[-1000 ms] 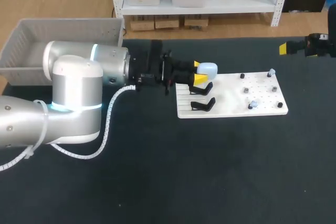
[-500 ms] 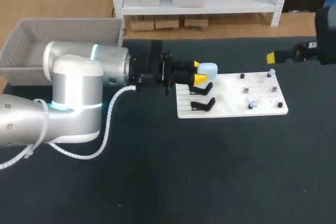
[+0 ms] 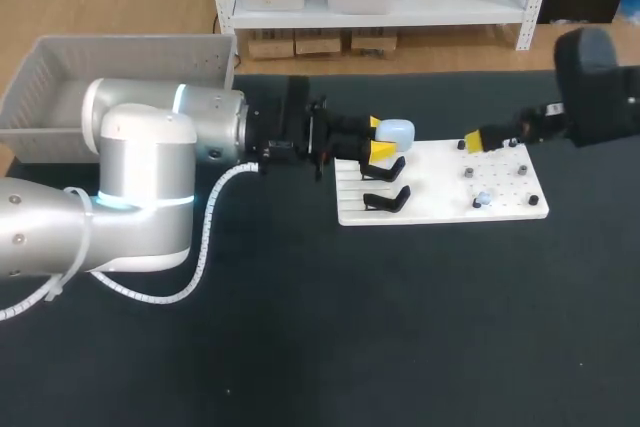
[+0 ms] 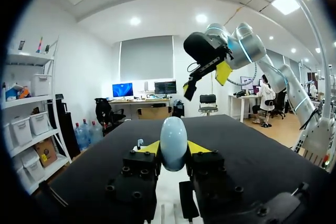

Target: Pick up each earbud case from the left stands, insert the matching earbuds, close the lid, and place the case in the box.

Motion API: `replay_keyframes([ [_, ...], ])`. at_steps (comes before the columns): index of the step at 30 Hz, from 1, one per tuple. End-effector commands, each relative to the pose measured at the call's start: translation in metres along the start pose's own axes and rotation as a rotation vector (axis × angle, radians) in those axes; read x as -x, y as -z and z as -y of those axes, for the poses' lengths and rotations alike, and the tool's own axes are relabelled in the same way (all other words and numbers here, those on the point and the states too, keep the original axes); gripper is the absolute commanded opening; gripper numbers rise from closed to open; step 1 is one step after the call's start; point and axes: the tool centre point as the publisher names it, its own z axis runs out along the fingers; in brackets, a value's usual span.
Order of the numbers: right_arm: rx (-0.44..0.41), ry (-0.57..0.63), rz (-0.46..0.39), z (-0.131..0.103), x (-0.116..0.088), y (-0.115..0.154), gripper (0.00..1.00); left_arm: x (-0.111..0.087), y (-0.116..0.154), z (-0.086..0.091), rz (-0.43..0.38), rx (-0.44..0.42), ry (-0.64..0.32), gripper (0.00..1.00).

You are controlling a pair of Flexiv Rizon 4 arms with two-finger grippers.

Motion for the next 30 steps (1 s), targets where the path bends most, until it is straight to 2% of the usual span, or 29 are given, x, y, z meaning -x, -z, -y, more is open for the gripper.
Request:
replay_keyframes([
  [1,-0.003,0.003,-0.024,-0.013,0.008,-0.02,1.0,-0.001,0.0,0.001,0.003,0.006,-0.003,0.0],
  [3,0.029,0.017,-0.039,-0.019,0.008,-0.027,1.0,-0.001,0.0,0.001,0.003,0.006,-0.003,0.0],
  [10,0.025,0.032,-0.079,-0.034,0.009,-0.049,1.0,-0.001,0.0,0.001,0.003,0.006,-0.003,0.0],
  [30,0.001,0.017,-0.138,-0.031,0.016,-0.088,1.0,-0.001,0.0,0.001,0.003,0.006,-0.003,0.0],
])
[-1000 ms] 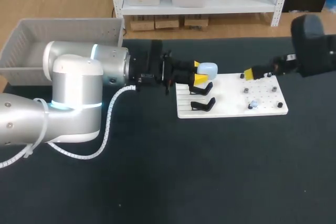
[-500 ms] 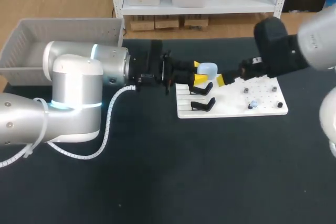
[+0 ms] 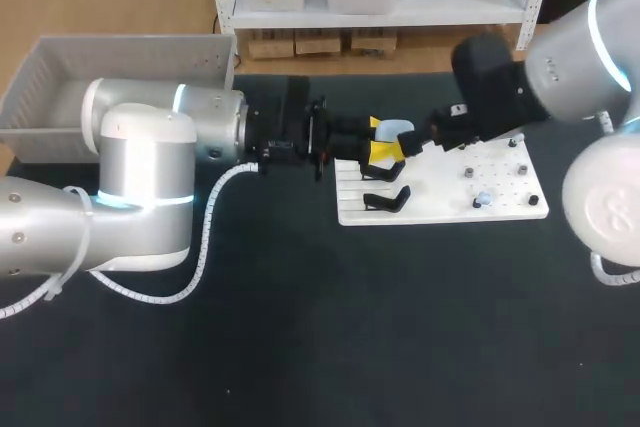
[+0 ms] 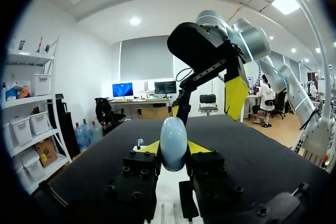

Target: Pick up each earbud case from the left stands, insert the matching earbuds, close the lid, and place the case in the box.

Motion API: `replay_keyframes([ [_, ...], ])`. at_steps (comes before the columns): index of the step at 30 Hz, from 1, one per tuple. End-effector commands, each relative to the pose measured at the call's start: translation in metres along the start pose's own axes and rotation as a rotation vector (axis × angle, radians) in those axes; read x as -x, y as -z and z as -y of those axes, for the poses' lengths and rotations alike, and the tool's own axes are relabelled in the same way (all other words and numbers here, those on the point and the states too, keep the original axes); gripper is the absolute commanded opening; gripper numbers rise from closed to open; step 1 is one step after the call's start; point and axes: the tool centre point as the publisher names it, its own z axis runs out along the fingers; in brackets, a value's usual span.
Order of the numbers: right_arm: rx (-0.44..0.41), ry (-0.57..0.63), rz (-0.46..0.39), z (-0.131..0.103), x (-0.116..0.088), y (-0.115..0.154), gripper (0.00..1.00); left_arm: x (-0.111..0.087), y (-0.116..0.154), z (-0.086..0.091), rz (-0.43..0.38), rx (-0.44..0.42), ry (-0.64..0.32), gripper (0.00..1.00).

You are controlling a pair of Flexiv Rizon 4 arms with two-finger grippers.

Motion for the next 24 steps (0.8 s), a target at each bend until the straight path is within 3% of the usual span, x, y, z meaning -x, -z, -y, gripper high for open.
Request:
replay_keyframes([
  [1,-0.004,-0.005,-0.007,0.001,0.005,-0.007,1.0,-0.001,0.0,0.001,0.004,0.006,-0.003,0.0],
  [24,-0.042,-0.054,-0.011,0.017,0.012,-0.02,1.0,-0.001,0.0,0.001,0.004,0.006,-0.003,0.0],
])
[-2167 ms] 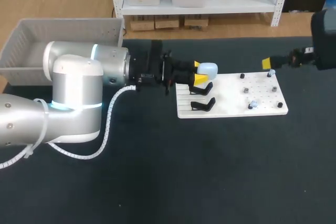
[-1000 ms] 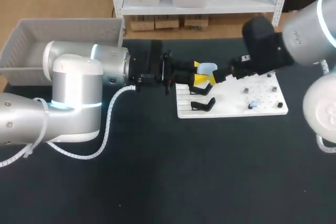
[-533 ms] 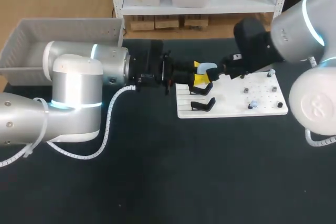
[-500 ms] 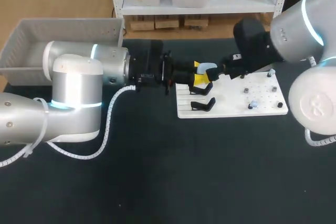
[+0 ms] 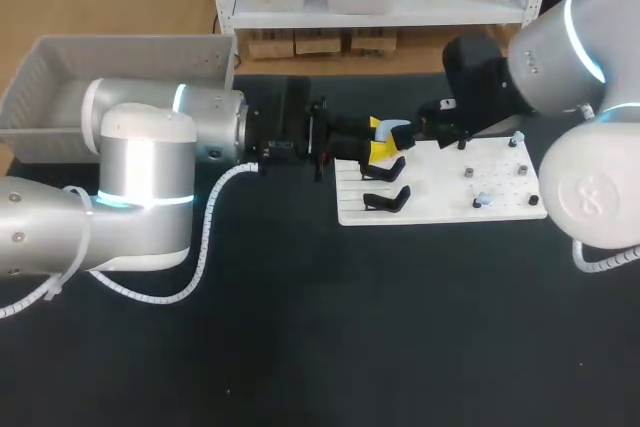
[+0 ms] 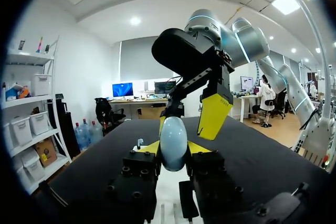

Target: Pick up each earbud case from the left stands, insert the matching earbuds, close the lid, and place the case in the box.

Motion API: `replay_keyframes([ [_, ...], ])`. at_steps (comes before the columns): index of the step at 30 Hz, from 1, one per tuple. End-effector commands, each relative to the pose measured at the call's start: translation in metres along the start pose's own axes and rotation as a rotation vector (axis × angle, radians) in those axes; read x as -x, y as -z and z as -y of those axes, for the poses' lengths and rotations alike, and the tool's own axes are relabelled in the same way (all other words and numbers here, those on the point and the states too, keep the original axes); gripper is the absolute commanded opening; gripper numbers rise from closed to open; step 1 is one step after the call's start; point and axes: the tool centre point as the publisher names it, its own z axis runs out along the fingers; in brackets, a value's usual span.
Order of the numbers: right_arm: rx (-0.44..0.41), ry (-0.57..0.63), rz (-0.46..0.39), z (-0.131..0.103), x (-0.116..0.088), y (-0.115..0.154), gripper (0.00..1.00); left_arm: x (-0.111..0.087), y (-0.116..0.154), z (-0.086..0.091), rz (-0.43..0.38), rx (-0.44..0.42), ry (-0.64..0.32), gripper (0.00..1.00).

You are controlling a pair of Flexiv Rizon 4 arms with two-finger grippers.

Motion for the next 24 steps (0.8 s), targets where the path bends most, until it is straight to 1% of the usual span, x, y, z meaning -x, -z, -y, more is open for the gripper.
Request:
replay_keyframes([
  [1,-0.015,-0.004,0.008,0.0,0.001,-0.001,1.0,-0.001,0.0,0.001,0.004,0.005,-0.003,0.0],
  [16,-0.048,-0.033,0.046,0.009,0.01,0.004,1.0,-0.001,0.0,0.001,0.004,0.005,-0.003,0.0],
  [21,-0.065,-0.02,0.106,0.009,0.02,0.015,1.0,-0.001,0.0,0.001,0.004,0.005,-0.003,0.0],
  [24,-0.129,0.03,0.155,0.011,0.026,0.027,1.0,-0.001,0.0,0.001,0.004,0.005,-0.003,0.0],
])
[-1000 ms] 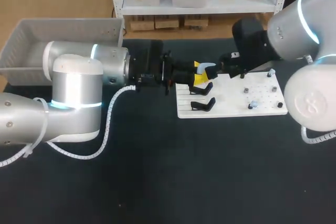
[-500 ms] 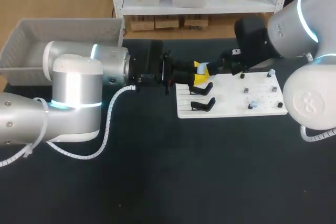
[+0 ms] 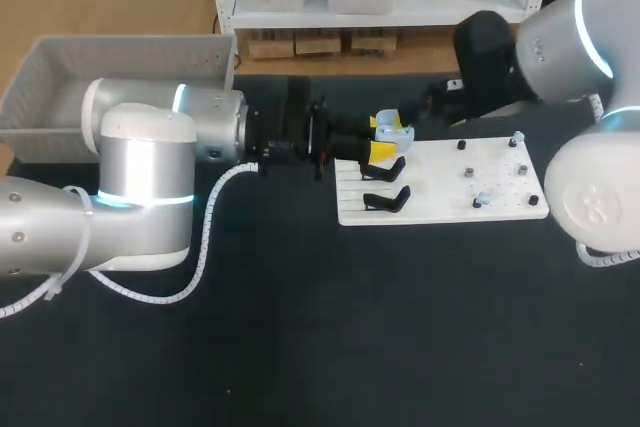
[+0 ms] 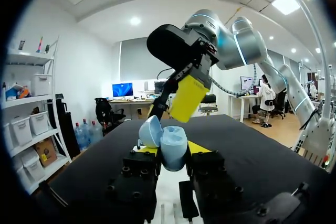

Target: Pick up each earbud case from the left stands, insert the matching earbuds, close the lid, and place the case in the box.

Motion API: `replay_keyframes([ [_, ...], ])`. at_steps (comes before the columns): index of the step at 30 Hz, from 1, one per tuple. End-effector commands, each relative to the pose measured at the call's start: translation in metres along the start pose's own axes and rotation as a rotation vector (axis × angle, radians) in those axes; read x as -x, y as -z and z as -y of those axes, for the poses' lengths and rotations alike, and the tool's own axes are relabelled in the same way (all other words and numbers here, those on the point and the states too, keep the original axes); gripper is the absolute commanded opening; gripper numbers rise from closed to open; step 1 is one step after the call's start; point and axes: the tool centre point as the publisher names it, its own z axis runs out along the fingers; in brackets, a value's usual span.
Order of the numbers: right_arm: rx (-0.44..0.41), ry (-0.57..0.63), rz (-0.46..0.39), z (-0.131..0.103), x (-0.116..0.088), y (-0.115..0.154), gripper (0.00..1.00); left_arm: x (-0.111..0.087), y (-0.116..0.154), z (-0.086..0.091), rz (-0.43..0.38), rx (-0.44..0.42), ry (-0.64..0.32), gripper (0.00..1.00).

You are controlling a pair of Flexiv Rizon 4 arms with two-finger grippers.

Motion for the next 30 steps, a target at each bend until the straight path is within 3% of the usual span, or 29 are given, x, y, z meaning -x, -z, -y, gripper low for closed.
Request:
replay_keyframes([
  [1,-0.106,0.055,0.059,0.001,-0.001,0.018,1.0,-0.001,0.0,0.001,0.004,0.006,-0.003,0.0],
  [6,-0.245,0.143,0.082,0.019,0.008,0.036,1.0,-0.001,0.0,0.001,0.004,0.006,-0.003,0.0],
  [16,-0.458,0.207,-0.083,0.08,-0.001,0.046,1.0,-0.001,0.0,0.001,0.004,0.006,-0.003,0.0],
  [21,-0.504,0.188,-0.162,0.105,-0.012,0.04,1.0,-0.001,0.0,0.001,0.004,0.006,-0.003,0.0],
  [30,-0.509,0.171,-0.278,0.133,-0.026,0.028,1.0,-0.001,0.0,0.001,0.004,0.006,-0.003,0.0],
])
